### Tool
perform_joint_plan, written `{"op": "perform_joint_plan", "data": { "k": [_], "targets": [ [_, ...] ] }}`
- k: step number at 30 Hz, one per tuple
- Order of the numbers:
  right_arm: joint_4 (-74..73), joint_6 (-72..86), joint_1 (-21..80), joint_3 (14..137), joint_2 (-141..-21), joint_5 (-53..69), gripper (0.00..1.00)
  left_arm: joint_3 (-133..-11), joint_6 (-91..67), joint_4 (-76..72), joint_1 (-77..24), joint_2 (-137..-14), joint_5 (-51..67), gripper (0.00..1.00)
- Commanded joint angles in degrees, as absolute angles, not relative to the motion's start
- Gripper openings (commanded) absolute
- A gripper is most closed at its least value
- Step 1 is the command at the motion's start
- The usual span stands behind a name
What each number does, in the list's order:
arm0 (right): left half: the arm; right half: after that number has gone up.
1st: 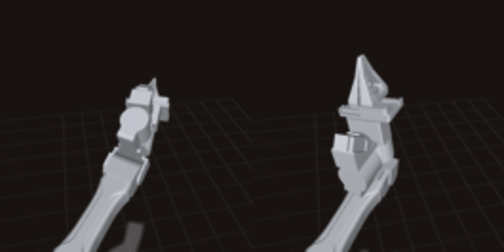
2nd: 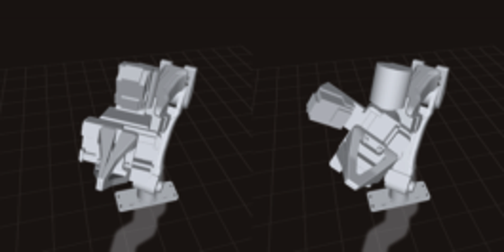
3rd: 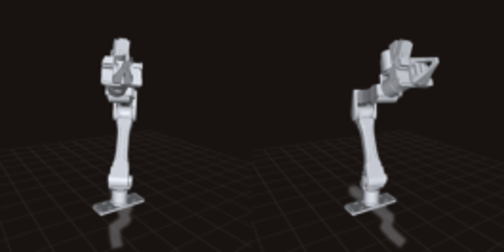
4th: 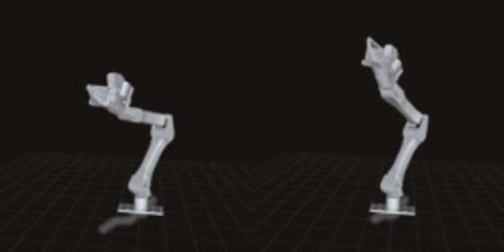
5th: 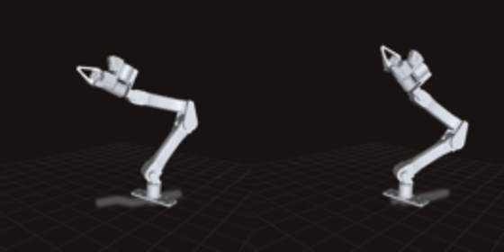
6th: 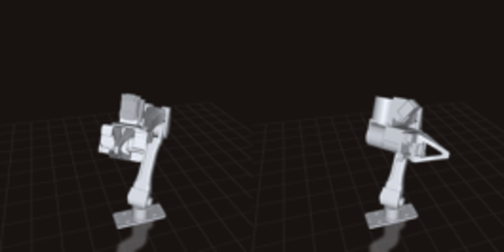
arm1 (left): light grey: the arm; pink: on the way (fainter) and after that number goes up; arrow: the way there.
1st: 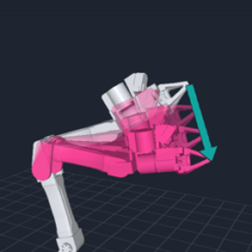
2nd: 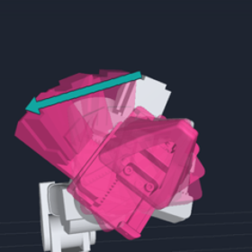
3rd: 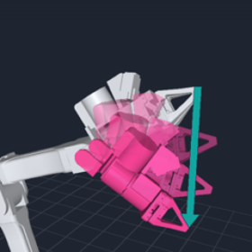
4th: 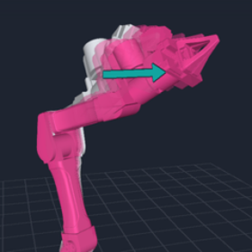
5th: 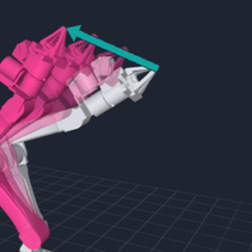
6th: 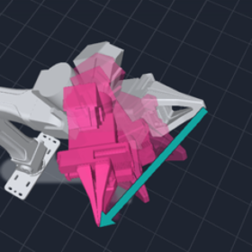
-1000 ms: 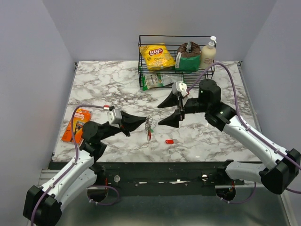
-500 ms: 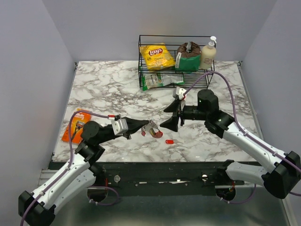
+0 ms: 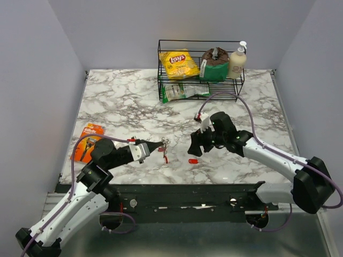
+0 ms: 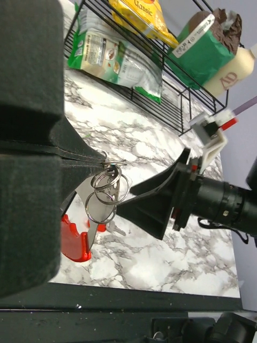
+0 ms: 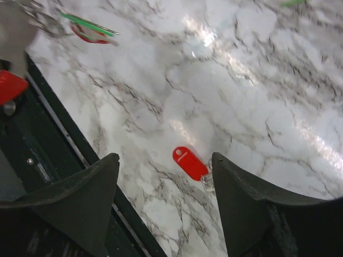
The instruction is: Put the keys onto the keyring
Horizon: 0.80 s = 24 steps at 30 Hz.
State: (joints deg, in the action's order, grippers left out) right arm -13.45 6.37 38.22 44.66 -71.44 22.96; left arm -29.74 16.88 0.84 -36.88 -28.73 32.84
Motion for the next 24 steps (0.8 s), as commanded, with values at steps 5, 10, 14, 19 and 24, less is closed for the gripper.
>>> {"op": "perform_joint_plan", "data": {
  "k": [5, 10, 14, 19, 24],
  "targets": [
    [-19.42, 12.13, 38.76, 45.00, -80.94, 18.19, 0.66, -28.74, 18.20, 2.64, -37.00, -26.37, 29.97, 0.00],
    [-19.95, 10.81, 38.85, 45.44, -84.28, 16.61, 0.62, -28.13, 17.75, 1.85, -37.00, -25.93, 30.06, 0.00],
    [-20.04, 10.81, 38.93, 45.70, -86.66, 17.14, 0.52, -28.21, 17.49, 1.85, -37.00, -26.19, 30.15, 0.00],
    [-20.56, 11.86, 39.11, 46.67, -89.64, 16.70, 0.44, -28.30, 17.49, 1.76, -37.00, -26.37, 30.06, 0.00],
    [-21.27, 12.74, 39.20, 47.28, -90.79, 14.51, 0.43, -28.30, 17.49, 2.02, -37.00, -26.02, 29.97, 0.00]
  ]
}}
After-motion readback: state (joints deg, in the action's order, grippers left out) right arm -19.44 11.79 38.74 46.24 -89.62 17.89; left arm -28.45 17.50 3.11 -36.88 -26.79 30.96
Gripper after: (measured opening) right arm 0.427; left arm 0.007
